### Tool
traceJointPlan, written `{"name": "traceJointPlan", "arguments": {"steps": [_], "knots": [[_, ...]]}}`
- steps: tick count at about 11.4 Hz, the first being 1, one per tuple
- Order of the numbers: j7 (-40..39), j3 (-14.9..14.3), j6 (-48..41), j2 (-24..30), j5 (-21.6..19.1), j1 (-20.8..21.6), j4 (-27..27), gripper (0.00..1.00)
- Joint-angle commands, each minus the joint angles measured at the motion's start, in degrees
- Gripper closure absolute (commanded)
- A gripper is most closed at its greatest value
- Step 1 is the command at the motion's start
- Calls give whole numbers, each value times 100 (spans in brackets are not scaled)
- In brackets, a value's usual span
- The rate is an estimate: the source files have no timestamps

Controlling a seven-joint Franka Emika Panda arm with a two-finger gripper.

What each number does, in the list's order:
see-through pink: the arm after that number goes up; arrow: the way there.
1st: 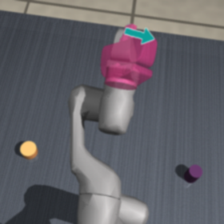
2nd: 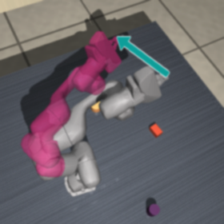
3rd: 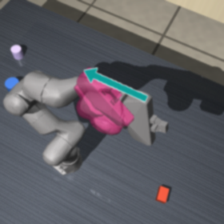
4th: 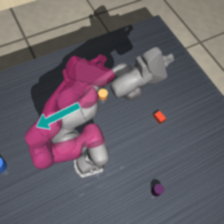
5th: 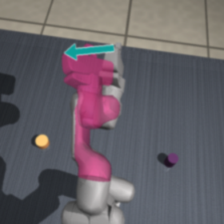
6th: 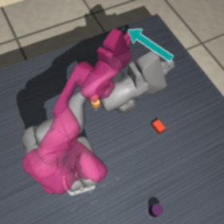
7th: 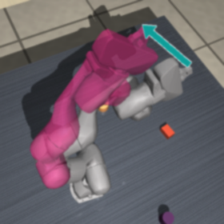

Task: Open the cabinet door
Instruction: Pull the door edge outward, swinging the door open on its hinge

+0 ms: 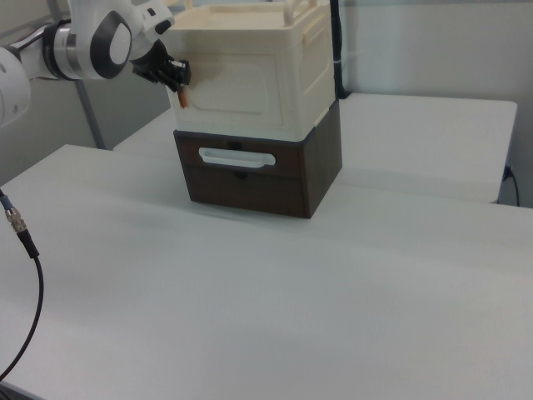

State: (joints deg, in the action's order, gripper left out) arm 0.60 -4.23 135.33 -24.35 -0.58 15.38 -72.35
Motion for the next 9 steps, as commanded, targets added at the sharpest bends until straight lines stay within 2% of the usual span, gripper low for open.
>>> {"name": "traceJointPlan", "arguments": {"steps": [1, 5, 7, 9], "knots": [[160, 71, -146, 922, 6, -52, -937, 92], [-296, 282, -682, 1660, -12, -482, -1807, 93], [-516, 291, -1269, 2020, -126, -684, -1993, 92], [-744, 300, -1911, 2189, -285, -930, -2002, 87]]}}
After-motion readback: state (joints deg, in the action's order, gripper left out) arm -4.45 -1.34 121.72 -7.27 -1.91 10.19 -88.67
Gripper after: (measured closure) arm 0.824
